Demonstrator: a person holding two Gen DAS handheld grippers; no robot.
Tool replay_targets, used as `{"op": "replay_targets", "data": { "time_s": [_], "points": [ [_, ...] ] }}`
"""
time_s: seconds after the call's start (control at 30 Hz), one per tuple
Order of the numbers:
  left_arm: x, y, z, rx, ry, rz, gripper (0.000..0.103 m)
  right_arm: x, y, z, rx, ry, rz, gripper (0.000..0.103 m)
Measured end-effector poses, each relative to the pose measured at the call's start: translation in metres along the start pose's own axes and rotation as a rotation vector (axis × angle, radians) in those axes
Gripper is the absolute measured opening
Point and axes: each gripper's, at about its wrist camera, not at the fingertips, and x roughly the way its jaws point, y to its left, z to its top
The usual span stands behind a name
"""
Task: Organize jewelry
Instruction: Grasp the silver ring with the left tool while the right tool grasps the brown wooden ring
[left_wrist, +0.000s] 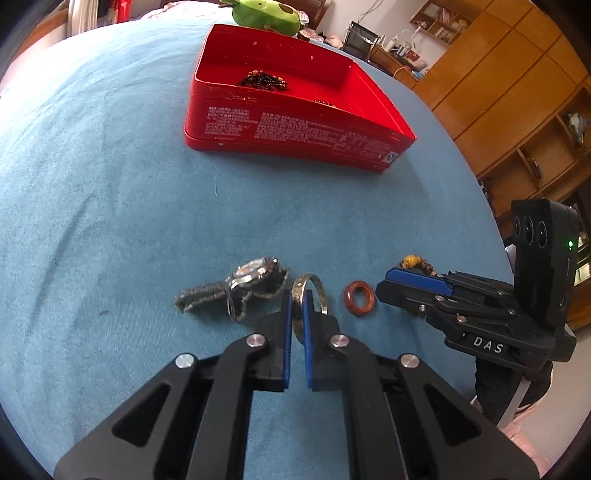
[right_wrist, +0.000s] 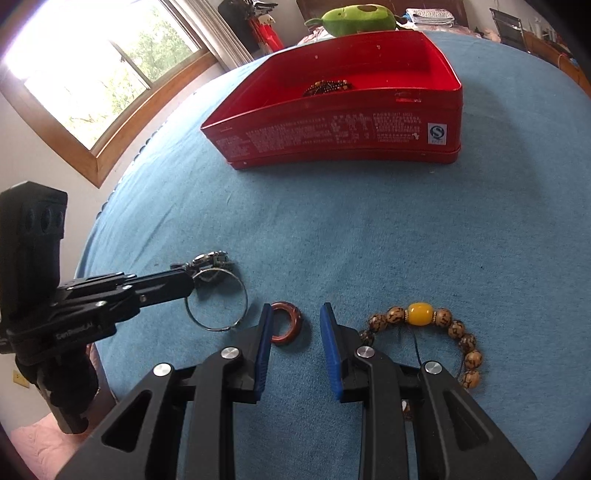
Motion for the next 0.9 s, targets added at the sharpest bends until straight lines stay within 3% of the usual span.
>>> {"op": "replay_targets", "data": {
  "time_s": [0.27,0.5,0.63,0.9],
  "points": [
    [-0.003,0.003,-0.011,-0.005,-0.007,0.011,0.004,0.008,0.003,-0.001,-0.007,0.03,-0.015,0.027],
    [-0.007,0.011,-0.022,-0.006,-0.025,0.071,0.004,0.015,0.004,-0.001,-0.01,0.038,-0.035,0.027],
    [-0.015,0.002,-0.026,0.031,-0.043,0.055,0.004,0.021,0.011,0.0,-0.036,0.04,-0.067,0.025],
    [0.012,-0.024,-0.03,0.106,0.03,0.03,0.006,0.024,0.019,-0.005,-0.085,0.03,-0.133,0.014]
  ]
}}
